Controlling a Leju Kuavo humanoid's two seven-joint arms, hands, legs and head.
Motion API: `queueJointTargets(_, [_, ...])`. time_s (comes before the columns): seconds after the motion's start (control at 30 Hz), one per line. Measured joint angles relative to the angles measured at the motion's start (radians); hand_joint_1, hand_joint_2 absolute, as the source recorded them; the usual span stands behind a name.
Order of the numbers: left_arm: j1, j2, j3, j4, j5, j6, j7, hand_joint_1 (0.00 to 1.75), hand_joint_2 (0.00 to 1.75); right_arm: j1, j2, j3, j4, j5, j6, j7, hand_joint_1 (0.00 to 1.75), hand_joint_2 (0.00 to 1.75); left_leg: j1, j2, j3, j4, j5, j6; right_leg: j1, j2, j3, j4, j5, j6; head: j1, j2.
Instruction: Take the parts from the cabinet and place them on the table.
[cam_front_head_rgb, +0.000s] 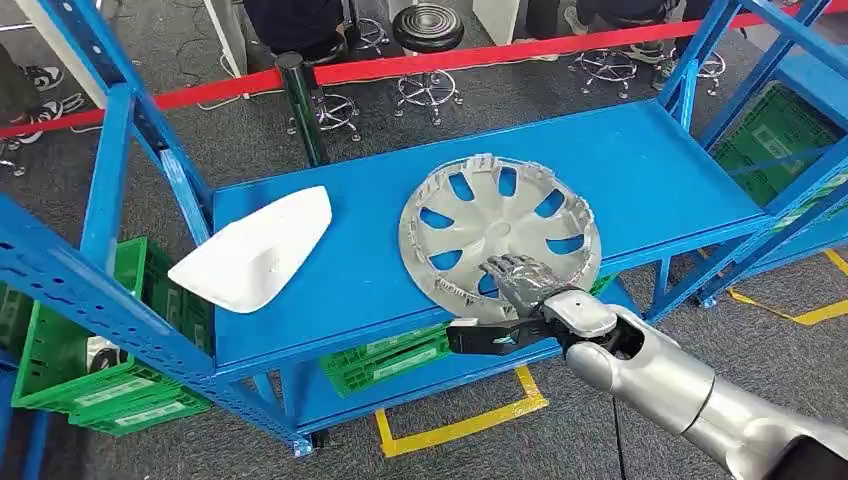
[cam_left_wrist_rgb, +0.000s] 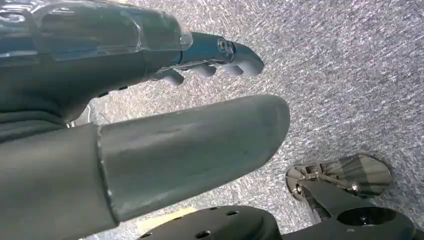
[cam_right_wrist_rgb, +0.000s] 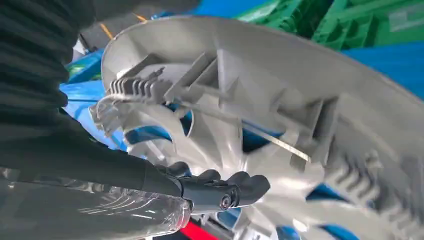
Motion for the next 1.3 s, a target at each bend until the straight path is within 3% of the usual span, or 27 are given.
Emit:
queueJointTargets(0.6, [0.0,0.001,0.0,0.0,0.0,0.001,-0.005,0.0,0.0,-0.055,0.028,0.028,0.063,-0.099,0.058,0.04,1.75,1.75,0.0,-0.006,0.002,0.0,0.0,0.0,0.0,0.0,0.002,0.0,0.0,0.0,0.0,0.0])
queueJointTargets(1.3, [0.0,0.003,0.0,0.0,0.0,0.002,-0.013,0.0,0.0,-0.076,0.052,0.048,0.108,-0.115,0.036,0.029,1.75,1.75,0.0,-0.008,0.011,0.0,0.0,0.001,0.0,-0.001,0.011,-0.001,0.0,0.0,0.0,0.0])
